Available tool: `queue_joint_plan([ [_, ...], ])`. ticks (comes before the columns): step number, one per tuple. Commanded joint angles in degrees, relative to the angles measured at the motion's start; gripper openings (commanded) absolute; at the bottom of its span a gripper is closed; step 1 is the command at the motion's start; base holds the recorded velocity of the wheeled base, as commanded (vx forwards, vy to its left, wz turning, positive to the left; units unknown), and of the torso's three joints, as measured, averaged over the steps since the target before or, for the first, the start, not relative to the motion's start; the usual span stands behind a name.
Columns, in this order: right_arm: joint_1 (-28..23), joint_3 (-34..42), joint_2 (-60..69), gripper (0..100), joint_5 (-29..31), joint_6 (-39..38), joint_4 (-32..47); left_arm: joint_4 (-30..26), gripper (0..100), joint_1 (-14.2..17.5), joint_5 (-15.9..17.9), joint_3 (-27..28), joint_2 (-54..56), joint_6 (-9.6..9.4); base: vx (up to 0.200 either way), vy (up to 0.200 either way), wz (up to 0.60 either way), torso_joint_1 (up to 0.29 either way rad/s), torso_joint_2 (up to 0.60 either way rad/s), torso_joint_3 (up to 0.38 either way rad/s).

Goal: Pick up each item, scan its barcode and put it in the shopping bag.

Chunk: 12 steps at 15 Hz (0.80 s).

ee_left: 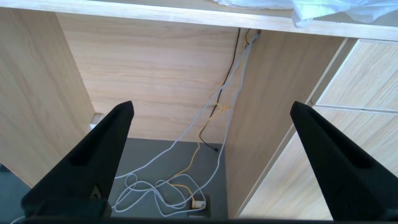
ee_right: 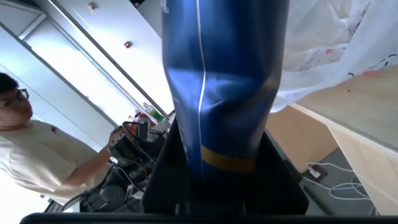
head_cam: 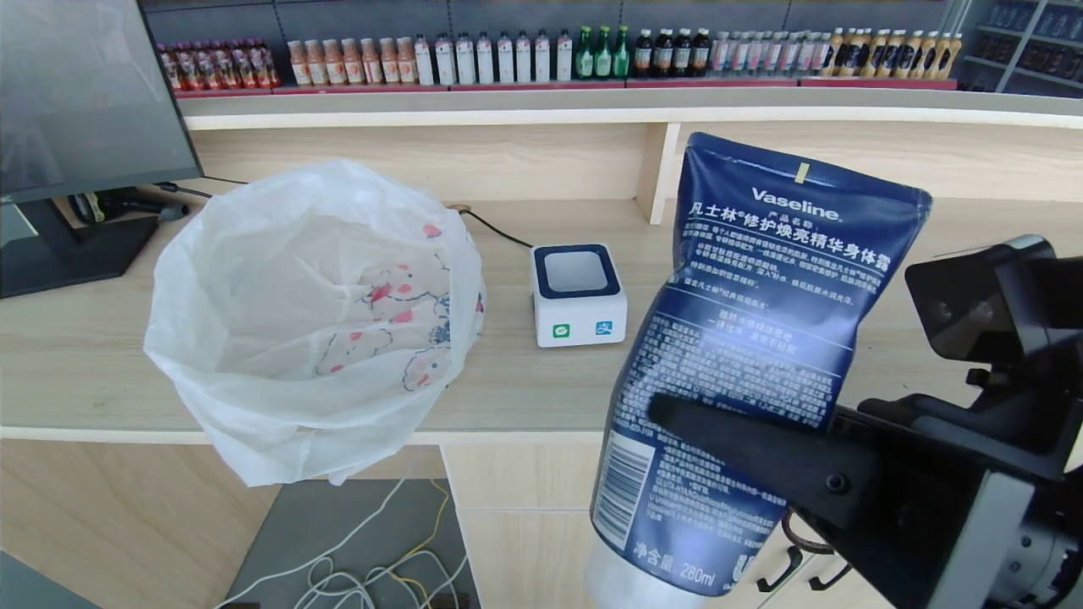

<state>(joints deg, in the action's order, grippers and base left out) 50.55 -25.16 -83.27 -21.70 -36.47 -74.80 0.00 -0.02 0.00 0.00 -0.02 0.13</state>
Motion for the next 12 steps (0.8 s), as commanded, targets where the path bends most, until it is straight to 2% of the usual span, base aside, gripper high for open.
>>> queue_joint_plan([
  [1,1.9,0.4,-0.5,0,0.0,-0.1,-0.4,0.0,100,0.0,0.0,0.0,0.0,0.04,0.000,0.000,0.00,0.000,0.00,0.000],
  [12,2.4,-0.4,-2.9,0,0.1,0.0,-1.5,0.0,100,0.0,0.0,0.0,0.0,0.04,0.000,0.000,0.00,0.000,0.00,0.000],
])
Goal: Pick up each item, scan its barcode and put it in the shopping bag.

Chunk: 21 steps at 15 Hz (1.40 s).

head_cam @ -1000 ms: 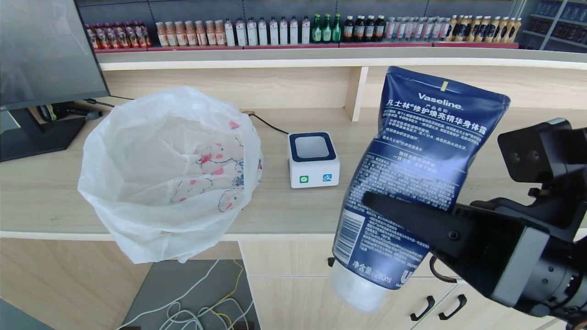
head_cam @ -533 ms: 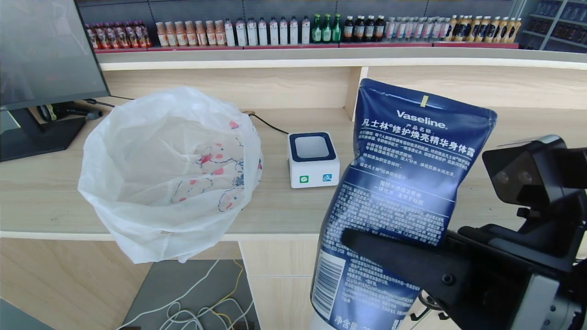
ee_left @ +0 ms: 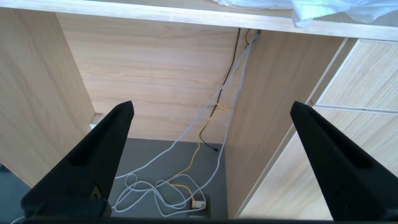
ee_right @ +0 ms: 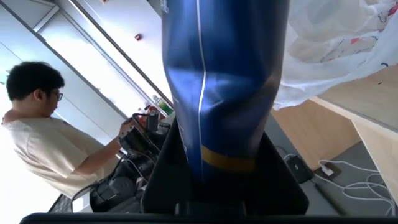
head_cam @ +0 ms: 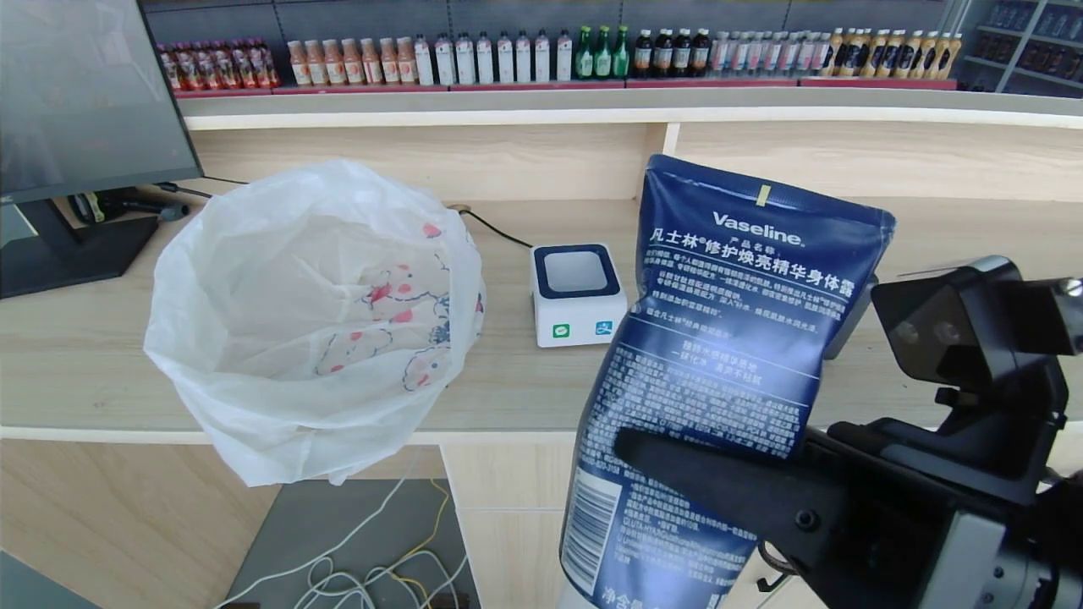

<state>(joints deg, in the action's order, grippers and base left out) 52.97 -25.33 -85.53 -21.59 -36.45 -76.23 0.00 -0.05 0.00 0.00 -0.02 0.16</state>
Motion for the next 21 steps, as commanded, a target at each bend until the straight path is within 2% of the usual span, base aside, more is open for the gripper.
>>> queue_joint_plan([
  [1,0.0,-0.4,-1.3,0,0.0,0.2,-0.1,0.0,100,0.0,0.0,0.0,0.0,0.02,0.000,0.000,0.00,0.000,0.00,0.000],
  [7,-0.1,0.4,-2.3,0,1.1,3.7,0.0,0.0,100,0.0,0.0,0.0,0.0,0.02,0.000,0.000,0.00,0.000,0.00,0.000],
  [12,-0.1,2.7,-2.3,0,11.0,13.2,0.4,0.0,100,0.0,0.0,0.0,0.0,0.02,0.000,0.000,0.00,0.000,0.00,0.000],
  [13,-0.2,3.2,-1.9,0,14.3,17.6,0.3,0.0,100,0.0,0.0,0.0,0.0,0.02,0.000,0.000,0.00,0.000,0.00,0.000],
  [15,-0.5,3.1,-1.8,0,18.5,21.9,0.2,0.0,100,0.0,0.0,0.0,0.0,0.02,0.000,0.000,0.00,0.000,0.00,0.000],
  [17,-0.8,3.4,-1.6,0,22.3,24.3,0.1,0.0,100,0.0,0.0,0.0,0.0,0.02,0.000,0.000,0.00,0.000,0.00,0.000],
  [18,-2.1,2.8,-1.7,0,25.1,26.5,-0.1,0.0,100,0.0,0.0,0.0,0.0,0.02,0.000,0.000,0.00,0.000,0.00,0.000],
  [21,-3.8,3.0,-1.3,0,25.5,30.9,-4.2,0.0,100,0.0,0.0,0.0,0.0,-0.07,0.000,0.000,0.00,0.000,0.00,0.000],
])
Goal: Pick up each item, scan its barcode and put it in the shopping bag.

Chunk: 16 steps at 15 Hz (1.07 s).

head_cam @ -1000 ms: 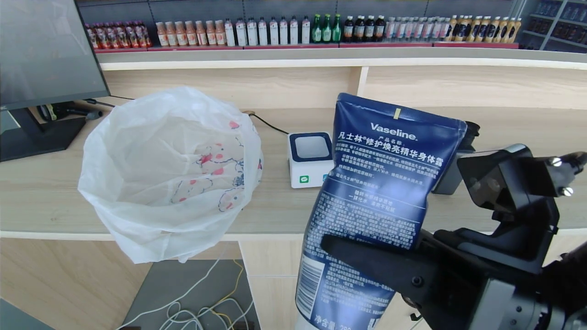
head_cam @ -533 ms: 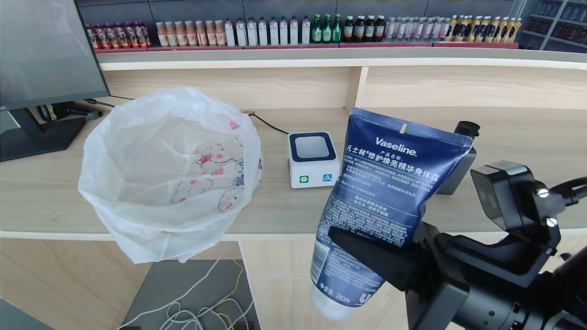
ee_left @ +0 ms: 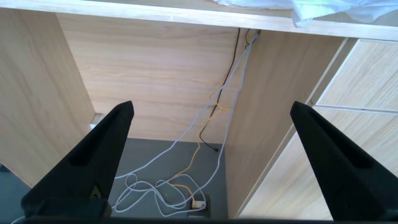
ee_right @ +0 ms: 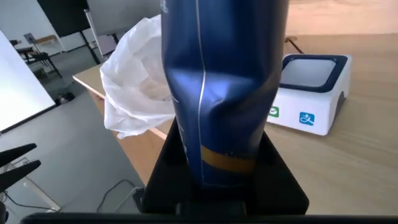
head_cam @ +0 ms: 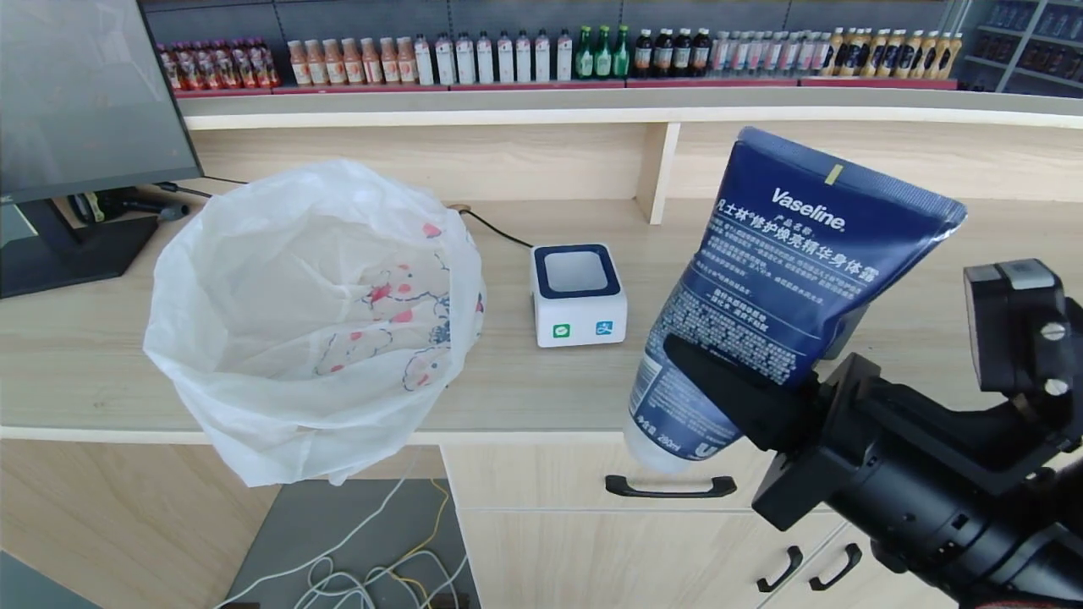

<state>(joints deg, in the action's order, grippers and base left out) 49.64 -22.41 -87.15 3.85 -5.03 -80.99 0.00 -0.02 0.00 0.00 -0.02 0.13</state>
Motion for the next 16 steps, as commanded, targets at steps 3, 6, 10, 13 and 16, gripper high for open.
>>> queue_joint_plan([
  [3,-3.6,1.8,0.2,0,0.1,2.7,-3.7,0.0,100,-0.1,0.0,0.0,0.0,0.04,0.000,0.000,0.00,0.000,0.00,0.000],
  [6,-12.6,1.0,-1.4,0,-0.1,4.2,-8.0,0.0,100,0.0,0.0,0.0,0.0,0.04,0.000,0.000,0.00,0.000,0.00,0.000],
  [10,-16.5,0.7,-2.4,0,0.1,8.9,-9.0,0.0,100,-0.1,0.0,0.0,0.0,-0.05,0.000,0.000,0.00,0.000,0.00,0.000],
  [13,-17.2,-1.2,-2.3,0,0.1,10.8,-9.0,0.0,100,-0.1,0.0,0.0,0.0,0.04,0.000,0.067,0.00,0.002,0.00,0.001],
  [16,-17.3,-3.7,-2.8,0,0.1,10.1,-9.0,0.0,100,-0.1,0.0,0.0,0.0,0.22,0.000,0.200,0.00,-0.002,0.00,0.002],
])
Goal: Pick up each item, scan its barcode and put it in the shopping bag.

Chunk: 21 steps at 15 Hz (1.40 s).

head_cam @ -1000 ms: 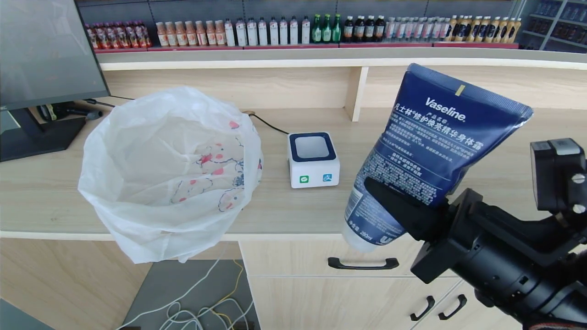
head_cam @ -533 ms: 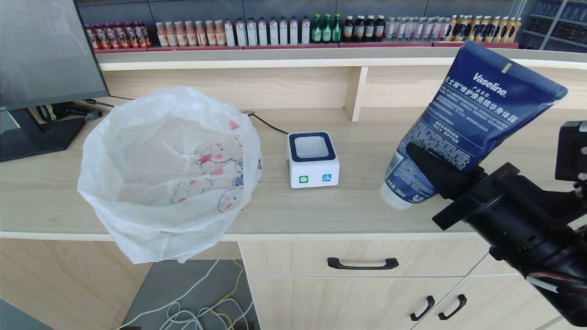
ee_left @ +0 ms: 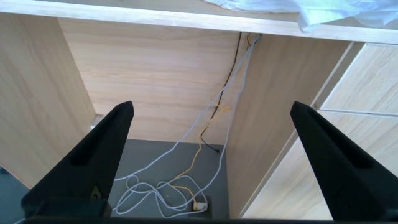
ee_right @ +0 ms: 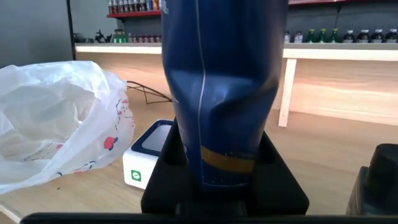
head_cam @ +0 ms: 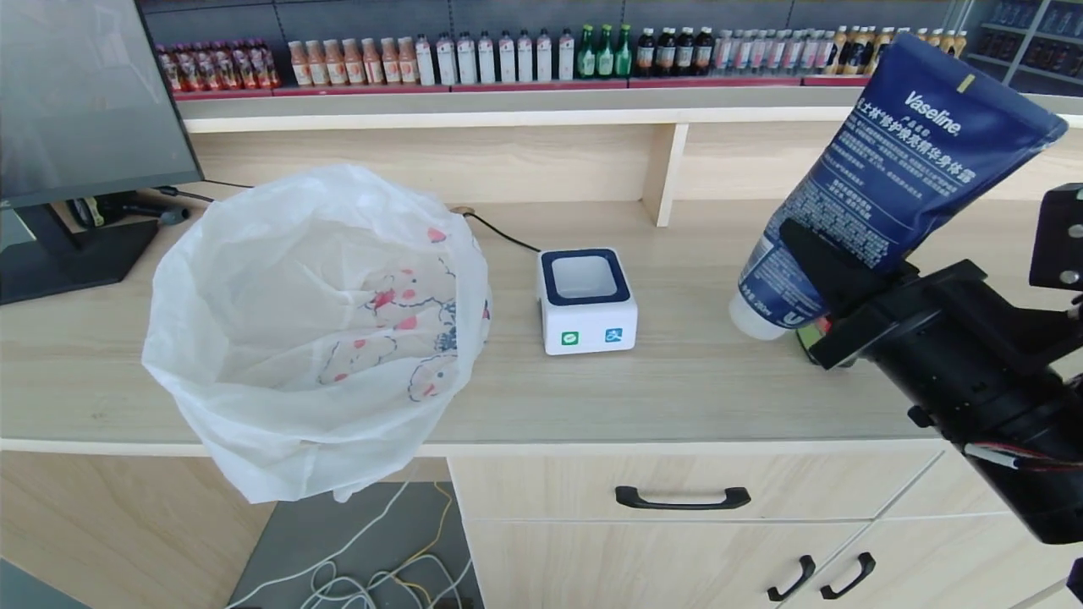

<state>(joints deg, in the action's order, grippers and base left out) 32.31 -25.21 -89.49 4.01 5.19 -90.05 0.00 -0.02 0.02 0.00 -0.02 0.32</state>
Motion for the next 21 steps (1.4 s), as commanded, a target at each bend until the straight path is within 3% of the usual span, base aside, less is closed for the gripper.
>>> queue_joint_plan([
  [1,0.0,-1.5,-1.1,0,-0.2,-0.5,0.1,0.0,100,-0.1,0.0,0.0,0.0,0.12,0.000,0.200,0.00,0.007,0.01,0.002],
  [6,0.0,-2.7,-2.2,0,0.0,-0.4,0.1,0.0,100,0.0,0.0,0.0,0.0,0.12,0.000,0.200,0.00,0.002,0.00,0.002],
  [10,0.1,-4.4,-3.2,0,6.5,1.1,0.1,0.0,100,0.0,0.0,0.0,0.0,-0.05,0.000,0.200,0.00,0.005,0.00,0.001],
  [17,-1.9,-5.6,-3.6,0,5.9,1.8,0.1,0.0,100,0.0,0.0,0.0,0.0,-0.14,0.000,0.000,0.00,0.000,0.00,0.000],
  [19,-2.8,-4.4,-3.5,0,4.6,3.9,0.1,0.0,100,0.0,0.0,0.0,0.0,-0.14,0.000,0.000,0.00,0.000,0.00,0.000],
  [21,-6.8,-4.1,-4.0,0,1.0,10.1,0.1,0.0,100,0.0,0.0,0.0,0.0,-0.14,0.000,0.000,0.00,0.000,0.00,0.000],
])
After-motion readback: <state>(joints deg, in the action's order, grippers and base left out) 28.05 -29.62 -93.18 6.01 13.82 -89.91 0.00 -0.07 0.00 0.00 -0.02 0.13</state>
